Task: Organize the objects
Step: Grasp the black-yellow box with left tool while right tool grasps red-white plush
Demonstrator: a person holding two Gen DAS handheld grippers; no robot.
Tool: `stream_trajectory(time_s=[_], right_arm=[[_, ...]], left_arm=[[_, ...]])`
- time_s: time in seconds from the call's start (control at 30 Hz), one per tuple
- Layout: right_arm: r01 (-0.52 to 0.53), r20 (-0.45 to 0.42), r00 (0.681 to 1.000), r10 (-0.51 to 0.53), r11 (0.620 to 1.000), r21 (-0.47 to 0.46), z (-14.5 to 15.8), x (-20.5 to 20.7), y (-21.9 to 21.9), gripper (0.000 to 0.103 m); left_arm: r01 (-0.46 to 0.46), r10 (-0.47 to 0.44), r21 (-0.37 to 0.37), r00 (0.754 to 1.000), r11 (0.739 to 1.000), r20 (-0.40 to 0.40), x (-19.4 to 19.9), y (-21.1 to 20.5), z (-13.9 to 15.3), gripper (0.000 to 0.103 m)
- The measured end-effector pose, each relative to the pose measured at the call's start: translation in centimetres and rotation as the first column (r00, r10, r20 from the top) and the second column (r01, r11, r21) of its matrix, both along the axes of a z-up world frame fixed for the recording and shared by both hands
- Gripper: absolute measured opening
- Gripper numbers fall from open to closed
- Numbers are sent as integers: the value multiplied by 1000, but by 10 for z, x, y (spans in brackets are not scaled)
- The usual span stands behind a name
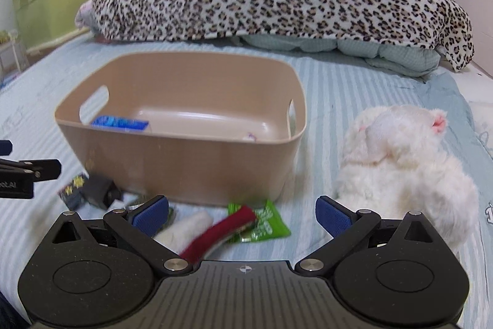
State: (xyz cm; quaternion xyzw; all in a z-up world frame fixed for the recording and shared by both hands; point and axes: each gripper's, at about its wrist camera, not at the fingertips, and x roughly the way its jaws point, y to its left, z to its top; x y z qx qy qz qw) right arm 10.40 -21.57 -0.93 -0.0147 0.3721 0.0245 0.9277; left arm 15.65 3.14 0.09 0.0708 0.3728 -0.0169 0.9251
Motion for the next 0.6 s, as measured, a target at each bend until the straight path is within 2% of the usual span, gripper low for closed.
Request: stream_trajectory(time_s=[0.17, 0.43, 0.53, 0.6], right_arm=[[-15, -47, 999, 15, 1000, 17, -17, 2, 7, 103], [-65, -93, 994, 65, 998, 10, -40, 10, 20, 103], [-63, -99, 993, 67, 997, 38, -45, 14, 21, 103], [-58, -110, 992, 65, 996, 67, -47, 17, 19, 103]], left_arm=[[15, -15, 3, 999, 1000, -34, 6, 8, -19, 103], [50, -54, -56, 996, 997, -77, 21, 13, -50, 103], [59, -66, -84, 994, 995, -82, 25, 11, -55, 103], [63, -69, -76, 995, 995, -78, 27, 7, -57, 103]])
